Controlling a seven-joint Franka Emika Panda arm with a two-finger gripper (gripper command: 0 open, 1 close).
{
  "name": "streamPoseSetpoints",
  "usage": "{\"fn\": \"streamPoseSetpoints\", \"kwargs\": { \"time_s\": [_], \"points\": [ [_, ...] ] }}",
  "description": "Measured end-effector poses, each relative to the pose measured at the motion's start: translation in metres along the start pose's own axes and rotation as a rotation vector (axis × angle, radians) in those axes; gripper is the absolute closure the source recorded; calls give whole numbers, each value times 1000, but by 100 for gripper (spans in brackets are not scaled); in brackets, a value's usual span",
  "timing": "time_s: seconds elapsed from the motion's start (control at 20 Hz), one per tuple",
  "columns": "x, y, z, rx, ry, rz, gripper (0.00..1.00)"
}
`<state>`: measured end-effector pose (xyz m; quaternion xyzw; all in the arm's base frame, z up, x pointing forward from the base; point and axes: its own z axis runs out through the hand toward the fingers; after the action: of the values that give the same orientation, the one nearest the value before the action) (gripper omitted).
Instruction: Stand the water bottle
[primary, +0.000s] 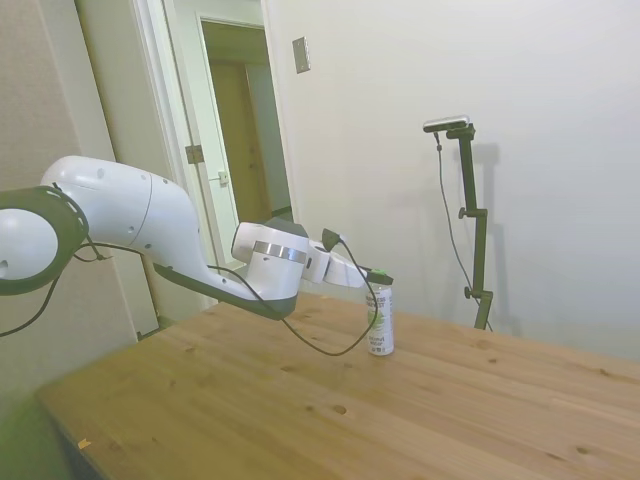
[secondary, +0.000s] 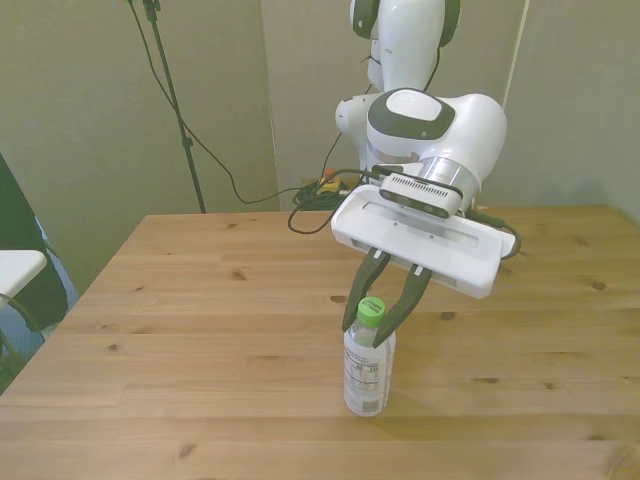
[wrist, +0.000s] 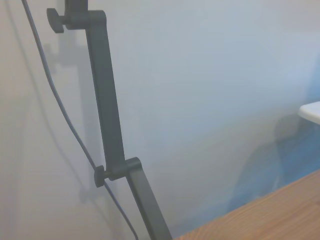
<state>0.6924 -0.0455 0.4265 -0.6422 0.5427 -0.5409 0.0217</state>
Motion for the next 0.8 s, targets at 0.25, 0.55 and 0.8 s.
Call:
{"fn": "streamPoseSetpoints", "kwargs": {
  "time_s": [0.25, 0.55, 0.8],
  "points": [
    [0, 6, -4, -11, -11, 4, 0],
    [4, 6, -15, -21, -37, 29, 0],
    [38, -9, -47, -39, -116, 56, 0]
  ]
}}
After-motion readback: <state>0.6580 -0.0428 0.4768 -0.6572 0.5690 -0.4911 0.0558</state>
